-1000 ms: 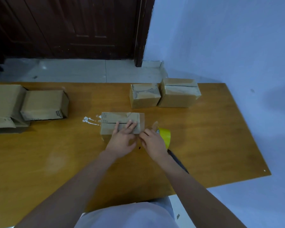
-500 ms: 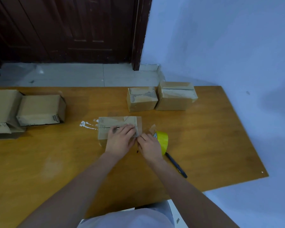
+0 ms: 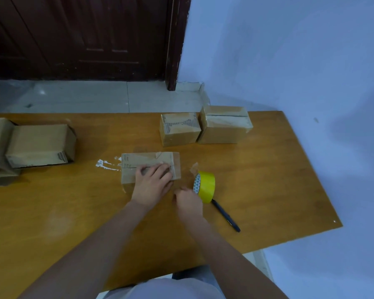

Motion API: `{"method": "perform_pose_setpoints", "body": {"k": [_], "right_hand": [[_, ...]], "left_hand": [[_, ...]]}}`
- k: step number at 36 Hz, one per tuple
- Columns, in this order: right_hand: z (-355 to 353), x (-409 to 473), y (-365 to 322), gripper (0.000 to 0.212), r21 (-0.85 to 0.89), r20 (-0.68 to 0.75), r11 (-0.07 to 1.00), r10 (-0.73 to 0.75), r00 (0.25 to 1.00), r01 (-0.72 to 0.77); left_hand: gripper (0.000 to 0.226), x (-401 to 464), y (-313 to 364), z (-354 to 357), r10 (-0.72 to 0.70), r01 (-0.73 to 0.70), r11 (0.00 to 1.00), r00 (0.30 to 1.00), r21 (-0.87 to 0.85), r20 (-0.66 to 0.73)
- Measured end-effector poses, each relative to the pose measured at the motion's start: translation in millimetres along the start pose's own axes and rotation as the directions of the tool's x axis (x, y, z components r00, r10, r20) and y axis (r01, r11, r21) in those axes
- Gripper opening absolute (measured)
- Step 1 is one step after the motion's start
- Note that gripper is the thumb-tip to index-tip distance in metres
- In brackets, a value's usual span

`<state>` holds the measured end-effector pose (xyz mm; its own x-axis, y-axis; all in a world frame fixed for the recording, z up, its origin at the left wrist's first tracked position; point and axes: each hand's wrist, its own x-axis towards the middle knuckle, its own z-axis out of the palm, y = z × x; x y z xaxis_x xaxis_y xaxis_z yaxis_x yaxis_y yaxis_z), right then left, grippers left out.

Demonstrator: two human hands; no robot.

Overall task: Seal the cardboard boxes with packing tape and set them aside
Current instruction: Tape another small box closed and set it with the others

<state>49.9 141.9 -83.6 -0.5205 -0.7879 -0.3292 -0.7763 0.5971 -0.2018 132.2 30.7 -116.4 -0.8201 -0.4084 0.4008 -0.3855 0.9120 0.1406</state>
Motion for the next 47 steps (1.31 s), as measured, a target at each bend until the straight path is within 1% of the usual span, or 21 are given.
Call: {"method": "perform_pose_setpoints", "body": {"k": [3,5,7,9,11,14,16,18,22,26,29,31,33,35,36,38,40,42,44,45,47], "right_hand": [[0.1,-6.9,-3.1,0.019,0.200,-0.097,0.978,0.072,0.993,-0.052],[-3.0,-8.2,-3.9,0.019,0.281,-0.174,0.959,0.097,0.980,-0.045],[-8.6,-7.8,-5.2,0.019,0.354,-0.246,0.935,0.118,0.962,-0.024],[-14.6,-5.0,-6.9,0.017,0.422,-0.314,0.906,0.145,0.938,0.001],[-22.4,-0.6,-9.1,0.022,0.490,-0.326,0.872,0.170,0.930,0.012],[-29.4,8.3,-14.6,0.041,0.516,-0.274,0.857,0.160,0.948,0.004],[-29.8,14.4,-19.0,0.045,0.505,-0.228,0.863,0.141,0.963,-0.007],[-28.4,19.1,-22.0,0.045,0.546,-0.159,0.838,0.136,0.978,-0.028],[-28.8,25.9,-23.7,0.046,0.658,-0.038,0.751,0.110,0.993,-0.058],[-34.5,33.5,-23.0,0.048,0.766,0.076,0.625,0.142,0.987,-0.149],[-40.6,42.0,-22.4,0.047,0.809,0.163,0.550,0.127,0.978,-0.207],[-45.6,48.7,-18.5,0.048,0.780,0.208,0.585,0.096,0.973,-0.224],[-51.6,56.8,-10.7,0.048,0.704,0.268,0.683,-0.003,0.963,-0.193],[-57.4,64.6,-0.9,0.036,0.579,0.320,0.806,-0.084,0.944,-0.125],[-60.2,70.0,4.8,0.033,0.505,0.310,0.858,-0.082,0.947,-0.091],[-65.5,80.2,12.6,0.033,0.344,0.201,0.939,-0.041,0.979,-0.031],[-70.5,88.4,15.1,0.037,0.185,0.099,0.982,-0.065,0.993,0.046],[-75.7,94.7,11.2,0.050,0.004,0.089,0.984,-0.176,0.980,0.177],[-78.9,104.7,5.3,0.058,-0.142,0.105,0.946,-0.277,0.955,0.290],[-79.8,110.9,2.8,0.057,-0.206,0.117,0.919,-0.318,0.941,0.337],[-82.2,121.8,-1.9,0.045,-0.347,0.151,0.844,-0.381,0.912,0.409]], "left_hand": [[0.028,-0.1,4.3,-1.1,-0.027,0.026,1.000,1.000,-0.009,-0.017],[0.025,-1.3,6.9,-0.9,-0.049,0.049,0.999,0.999,-0.016,-0.023],[0.017,-2.0,7.1,0.4,-0.053,0.052,0.998,0.998,-0.018,-0.027],[0.025,-2.2,6.8,-0.4,-0.063,0.063,0.998,0.998,-0.025,0.001],[0.032,-1.5,6.9,-2.4,-0.076,0.077,0.997,0.996,-0.027,0.038],[0.031,-0.8,9.1,-5.8,-0.103,0.106,0.994,0.993,-0.039,0.054],[0.034,-0.1,10.7,-8.7,-0.122,0.126,0.991,0.989,-0.049,0.083],[0.045,0.4,11.5,-12.5,-0.144,0.154,0.986,0.980,-0.066,0.137],[0.058,-0.7,9.0,-20.2,-0.164,0.189,0.973,0.969,-0.130,0.185],[0.060,-0.2,5.4,-24.4,-0.162,0.203,0.961,0.963,-0.186,0.214],[0.060,-0.4,0.8,-25.4,-0.145,0.195,0.958,0.963,-0.212,0.229],[0.058,-1.1,-1.7,-26.7,-0.131,0.186,0.956,0.963,-0.227,0.237],[0.055,-1.8,-2.6,-27.6,-0.126,0.187,0.949,0.962,-0.252,0.241],[0.055,-2.7,-3.0,-27.8,-0.131,0.197,0.942,0.961,-0.272,0.244],[0.054,-3.4,-3.1,-27.4,-0.133,0.201,0.939,0.960,-0.279,0.246],[0.055,-5.1,-3.9,-25.4,-0.129,0.200,0.936,0.961,-0.291,0.244],[0.055,-6.7,-4.4,-23.7,-0.133,0.205,0.929,0.961,-0.307,0.242],[0.052,-7.3,-4.6,-22.8,-0.144,0.218,0.922,0.960,-0.319,0.241],[0.045,-7.4,-5.8,-21.2,-0.157,0.235,0.915,0.956,-0.328,0.248],[0.043,-7.5,-6.6,-20.2,-0.165,0.245,0.912,0.954,-0.330,0.251],[0.040,-7.6,-7.7,-19.3,-0.171,0.252,0.908,0.952,-0.335,0.254]]}}
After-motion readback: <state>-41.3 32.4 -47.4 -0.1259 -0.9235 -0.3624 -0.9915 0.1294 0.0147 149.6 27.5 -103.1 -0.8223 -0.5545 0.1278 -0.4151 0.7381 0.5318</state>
